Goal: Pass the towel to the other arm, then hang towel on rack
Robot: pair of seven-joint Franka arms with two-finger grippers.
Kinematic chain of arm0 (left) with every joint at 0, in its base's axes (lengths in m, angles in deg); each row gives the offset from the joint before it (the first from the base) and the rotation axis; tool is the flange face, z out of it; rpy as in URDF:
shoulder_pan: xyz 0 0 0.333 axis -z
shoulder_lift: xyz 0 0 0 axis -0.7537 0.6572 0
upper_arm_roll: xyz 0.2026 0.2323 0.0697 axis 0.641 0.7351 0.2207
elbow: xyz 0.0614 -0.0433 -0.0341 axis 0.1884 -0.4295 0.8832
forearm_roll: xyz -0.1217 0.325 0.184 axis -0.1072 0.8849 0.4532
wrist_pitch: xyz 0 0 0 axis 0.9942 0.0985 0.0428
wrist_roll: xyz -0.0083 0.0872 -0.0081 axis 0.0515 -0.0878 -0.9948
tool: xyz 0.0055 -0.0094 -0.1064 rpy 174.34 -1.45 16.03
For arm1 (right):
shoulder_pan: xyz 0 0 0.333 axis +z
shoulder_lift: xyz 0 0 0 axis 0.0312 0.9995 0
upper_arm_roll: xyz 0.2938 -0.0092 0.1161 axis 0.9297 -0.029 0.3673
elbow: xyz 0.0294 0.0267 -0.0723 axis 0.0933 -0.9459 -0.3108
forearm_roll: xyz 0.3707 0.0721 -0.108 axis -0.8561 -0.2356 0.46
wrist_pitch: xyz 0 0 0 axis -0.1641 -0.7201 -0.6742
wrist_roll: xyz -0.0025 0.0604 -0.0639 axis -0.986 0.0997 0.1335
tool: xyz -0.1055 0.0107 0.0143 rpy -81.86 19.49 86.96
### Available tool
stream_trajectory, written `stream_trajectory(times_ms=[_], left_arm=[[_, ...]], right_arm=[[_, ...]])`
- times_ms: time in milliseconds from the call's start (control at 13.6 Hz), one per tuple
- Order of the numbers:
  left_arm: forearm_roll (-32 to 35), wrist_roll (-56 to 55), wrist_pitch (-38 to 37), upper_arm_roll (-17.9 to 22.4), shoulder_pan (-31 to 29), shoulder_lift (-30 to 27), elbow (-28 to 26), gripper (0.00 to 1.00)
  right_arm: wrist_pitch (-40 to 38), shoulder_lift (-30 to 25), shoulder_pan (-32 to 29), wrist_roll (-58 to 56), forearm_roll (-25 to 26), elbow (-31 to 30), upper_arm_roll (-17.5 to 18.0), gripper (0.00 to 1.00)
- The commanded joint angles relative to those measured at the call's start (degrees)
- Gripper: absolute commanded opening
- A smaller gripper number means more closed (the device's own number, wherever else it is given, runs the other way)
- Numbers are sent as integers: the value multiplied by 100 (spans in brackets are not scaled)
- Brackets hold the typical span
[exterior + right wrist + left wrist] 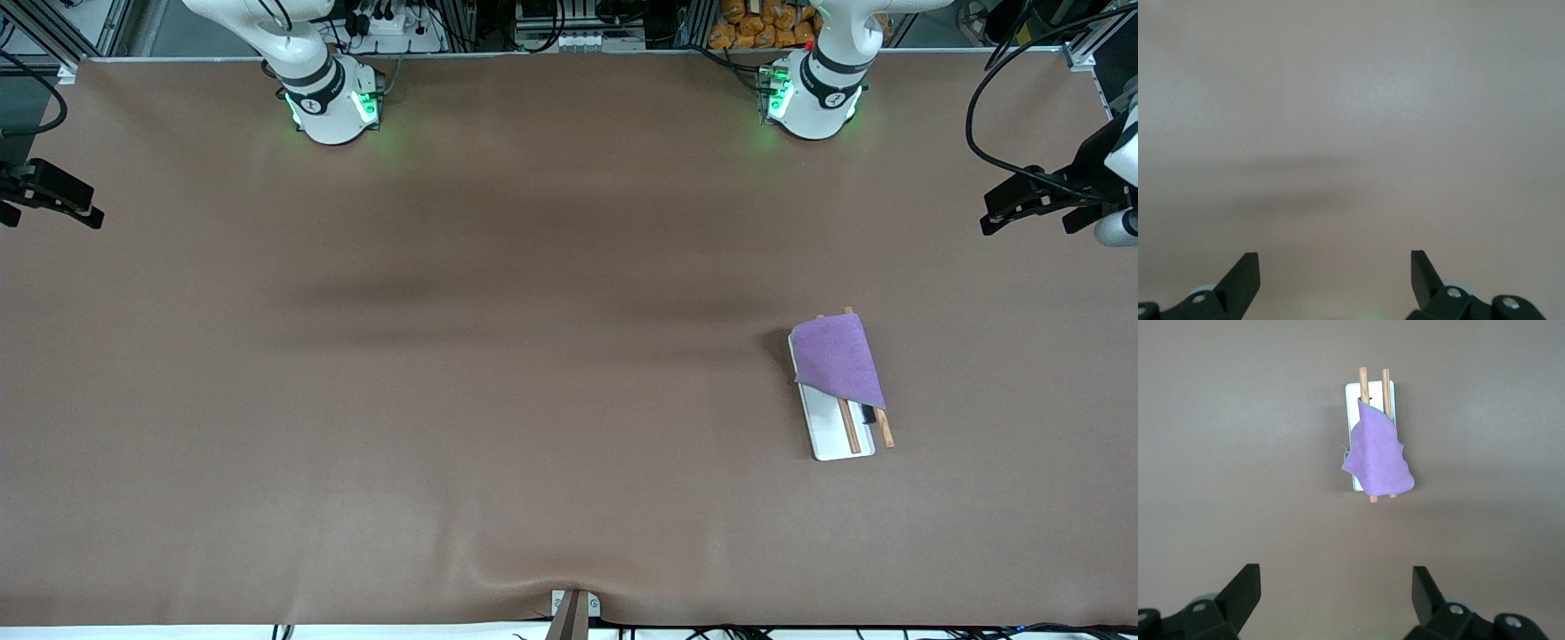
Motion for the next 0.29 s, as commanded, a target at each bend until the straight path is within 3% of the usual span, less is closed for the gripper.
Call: stream_trajectory(times_ms=[0,220], left_arm=[[142,-86,-77,96,159,-21,128,100],[150,-103,-86,122,150,6,164,100]], right_arm=[[-6,-34,32,-2,-16,-18,-21,100],[-6,-34,23,-2,-16,-27,-21,100]])
